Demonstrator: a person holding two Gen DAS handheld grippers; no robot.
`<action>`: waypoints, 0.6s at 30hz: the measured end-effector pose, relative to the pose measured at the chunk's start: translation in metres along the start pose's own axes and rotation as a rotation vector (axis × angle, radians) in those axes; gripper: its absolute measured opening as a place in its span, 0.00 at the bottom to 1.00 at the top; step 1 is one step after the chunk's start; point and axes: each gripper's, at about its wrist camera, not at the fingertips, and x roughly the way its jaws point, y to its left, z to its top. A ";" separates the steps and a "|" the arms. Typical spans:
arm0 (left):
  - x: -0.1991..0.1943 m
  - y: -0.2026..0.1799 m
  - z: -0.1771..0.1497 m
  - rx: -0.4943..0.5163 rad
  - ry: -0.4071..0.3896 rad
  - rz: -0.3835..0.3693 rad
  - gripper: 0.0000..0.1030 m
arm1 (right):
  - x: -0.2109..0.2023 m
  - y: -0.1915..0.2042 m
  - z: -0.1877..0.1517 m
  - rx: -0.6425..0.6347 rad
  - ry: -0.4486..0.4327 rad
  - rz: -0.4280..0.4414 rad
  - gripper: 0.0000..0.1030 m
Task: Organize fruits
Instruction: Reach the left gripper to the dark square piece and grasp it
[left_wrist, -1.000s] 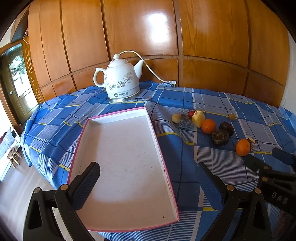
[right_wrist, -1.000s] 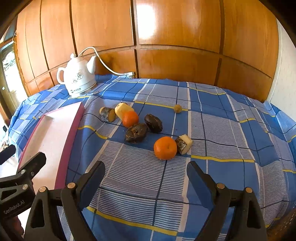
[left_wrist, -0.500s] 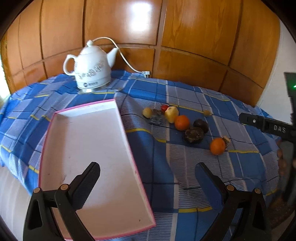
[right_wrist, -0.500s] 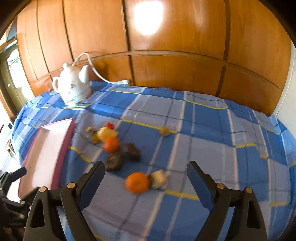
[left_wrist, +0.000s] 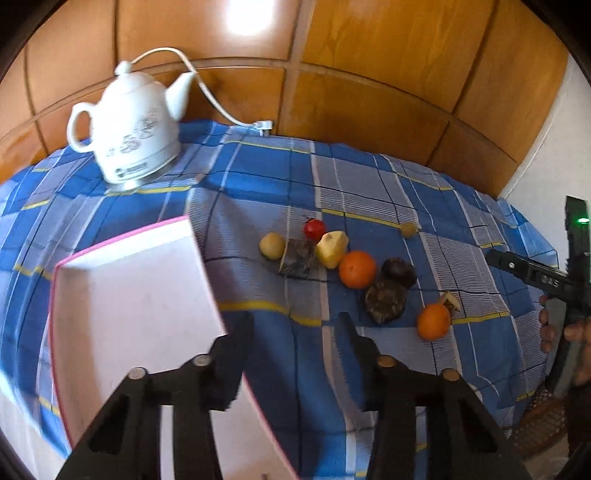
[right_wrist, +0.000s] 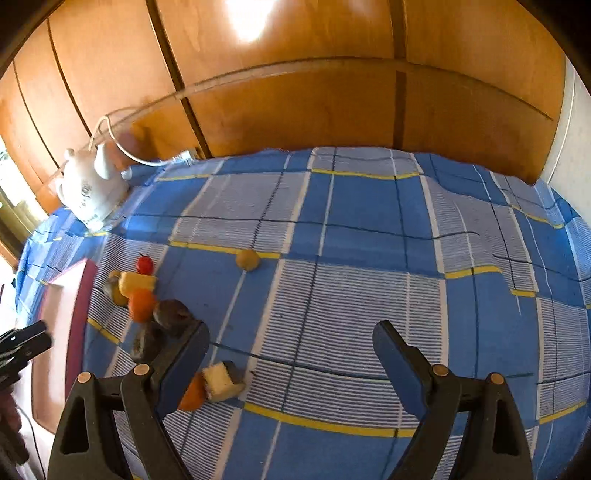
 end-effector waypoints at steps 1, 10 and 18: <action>0.003 -0.002 0.003 0.015 0.002 0.002 0.43 | 0.000 0.001 0.000 0.000 -0.002 0.004 0.89; 0.058 -0.019 0.034 0.141 0.071 0.051 0.43 | -0.003 0.009 0.000 0.001 -0.006 0.034 0.89; 0.094 -0.018 0.043 0.142 0.098 0.081 0.28 | 0.001 0.006 0.002 0.019 0.011 0.043 0.89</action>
